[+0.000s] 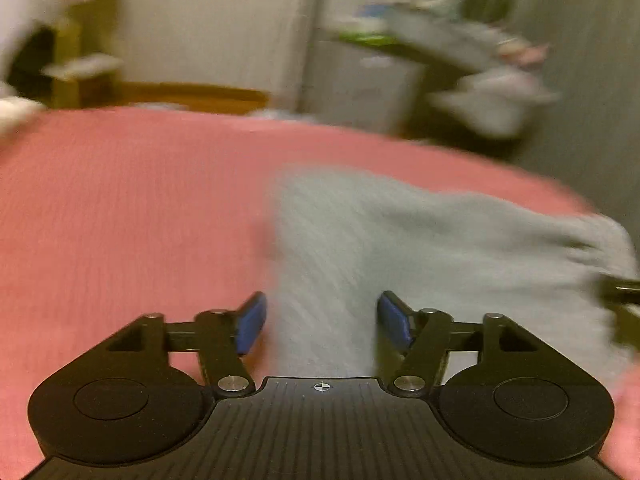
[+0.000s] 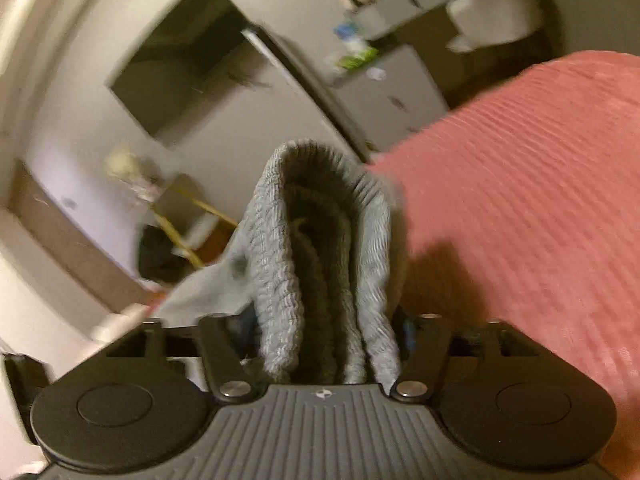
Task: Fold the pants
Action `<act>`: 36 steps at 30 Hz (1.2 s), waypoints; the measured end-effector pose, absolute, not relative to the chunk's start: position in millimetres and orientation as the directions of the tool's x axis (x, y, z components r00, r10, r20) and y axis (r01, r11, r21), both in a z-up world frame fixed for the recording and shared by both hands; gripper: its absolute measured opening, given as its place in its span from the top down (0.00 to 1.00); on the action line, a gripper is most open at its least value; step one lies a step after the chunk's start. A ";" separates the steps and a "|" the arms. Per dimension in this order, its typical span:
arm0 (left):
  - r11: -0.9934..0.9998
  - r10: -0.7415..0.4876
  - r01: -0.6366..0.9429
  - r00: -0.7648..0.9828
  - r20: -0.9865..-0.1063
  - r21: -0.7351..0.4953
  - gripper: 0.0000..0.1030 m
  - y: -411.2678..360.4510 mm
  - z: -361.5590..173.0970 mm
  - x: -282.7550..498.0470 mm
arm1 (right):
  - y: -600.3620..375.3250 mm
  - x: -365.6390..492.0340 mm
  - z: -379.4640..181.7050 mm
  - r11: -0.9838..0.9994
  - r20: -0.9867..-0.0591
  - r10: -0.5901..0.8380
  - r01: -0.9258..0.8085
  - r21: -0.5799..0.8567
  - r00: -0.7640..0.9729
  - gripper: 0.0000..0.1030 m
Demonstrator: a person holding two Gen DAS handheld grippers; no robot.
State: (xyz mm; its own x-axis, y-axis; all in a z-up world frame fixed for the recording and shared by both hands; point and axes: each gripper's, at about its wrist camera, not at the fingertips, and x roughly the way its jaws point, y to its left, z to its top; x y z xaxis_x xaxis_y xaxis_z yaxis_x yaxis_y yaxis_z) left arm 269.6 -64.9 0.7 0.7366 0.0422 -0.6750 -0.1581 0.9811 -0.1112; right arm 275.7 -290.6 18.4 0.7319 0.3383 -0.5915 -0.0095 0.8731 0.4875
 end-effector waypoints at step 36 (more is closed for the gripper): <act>0.966 0.184 -0.260 0.662 -0.726 0.008 0.02 -63.7 -38.7 80.1 | -255.6 143.5 -19.4 0.869 -0.734 0.228 0.207 0.450 0.640 0.04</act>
State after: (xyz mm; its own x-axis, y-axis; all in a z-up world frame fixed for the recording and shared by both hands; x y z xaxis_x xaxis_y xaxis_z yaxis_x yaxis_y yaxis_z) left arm 80.1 -63.7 -38.7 0.6621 0.1840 -0.7265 -0.2597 0.9657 0.0078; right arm 143.5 -255.6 -19.4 0.6397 0.2280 -0.7340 0.2066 0.8688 0.4500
